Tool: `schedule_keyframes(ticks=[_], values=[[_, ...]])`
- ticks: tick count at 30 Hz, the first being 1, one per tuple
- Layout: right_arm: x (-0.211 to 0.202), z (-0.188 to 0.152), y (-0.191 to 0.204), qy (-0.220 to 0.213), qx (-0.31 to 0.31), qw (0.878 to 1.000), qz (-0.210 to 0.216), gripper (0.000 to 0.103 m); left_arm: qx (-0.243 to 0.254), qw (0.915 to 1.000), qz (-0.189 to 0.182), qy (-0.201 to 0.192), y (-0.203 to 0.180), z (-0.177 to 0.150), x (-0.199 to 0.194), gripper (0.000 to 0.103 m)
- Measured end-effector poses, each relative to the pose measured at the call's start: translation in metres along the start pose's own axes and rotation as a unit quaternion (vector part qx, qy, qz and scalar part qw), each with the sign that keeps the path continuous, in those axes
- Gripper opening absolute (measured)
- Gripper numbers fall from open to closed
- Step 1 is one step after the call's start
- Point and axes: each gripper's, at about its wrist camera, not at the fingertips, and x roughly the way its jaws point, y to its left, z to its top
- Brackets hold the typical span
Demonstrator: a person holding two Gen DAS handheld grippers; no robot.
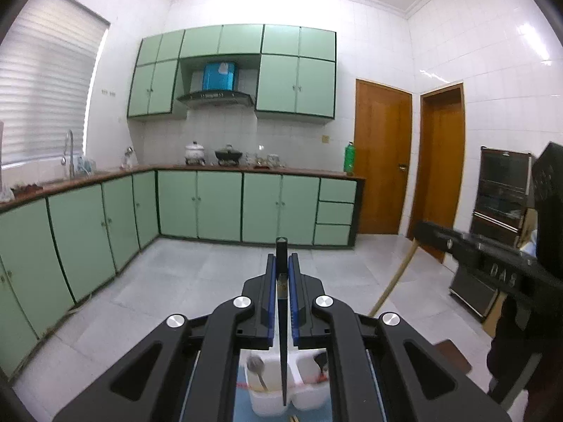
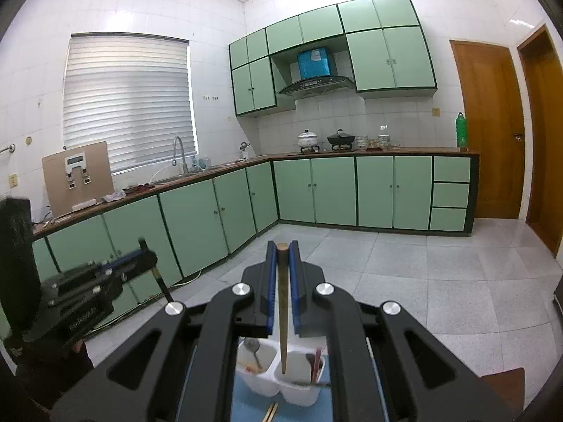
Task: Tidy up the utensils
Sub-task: 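Carry both chopsticks to the white holder and insert them, then open both grippers and withdraw them toward the remaining chopsticks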
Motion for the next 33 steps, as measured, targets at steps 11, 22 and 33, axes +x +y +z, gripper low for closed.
schedule_keyframes(ticks=[11,22,33], values=[[0.064,-0.039,-0.006,0.056,-0.016,0.998,-0.018,0.009,-0.001,0.9992,0.003,0.041,0.007,-0.030,0.068,0.007],[0.025,-0.048,-0.008,0.035,-0.007,0.999,-0.033,0.046,0.006,0.9982,-0.001,0.059,0.005,-0.044,0.052,0.030],[-0.063,-0.107,0.000,0.030,-0.015,0.998,-0.044,0.089,-0.006,0.9977,-0.003,0.067,-0.007,-0.104,-0.036,0.063]])
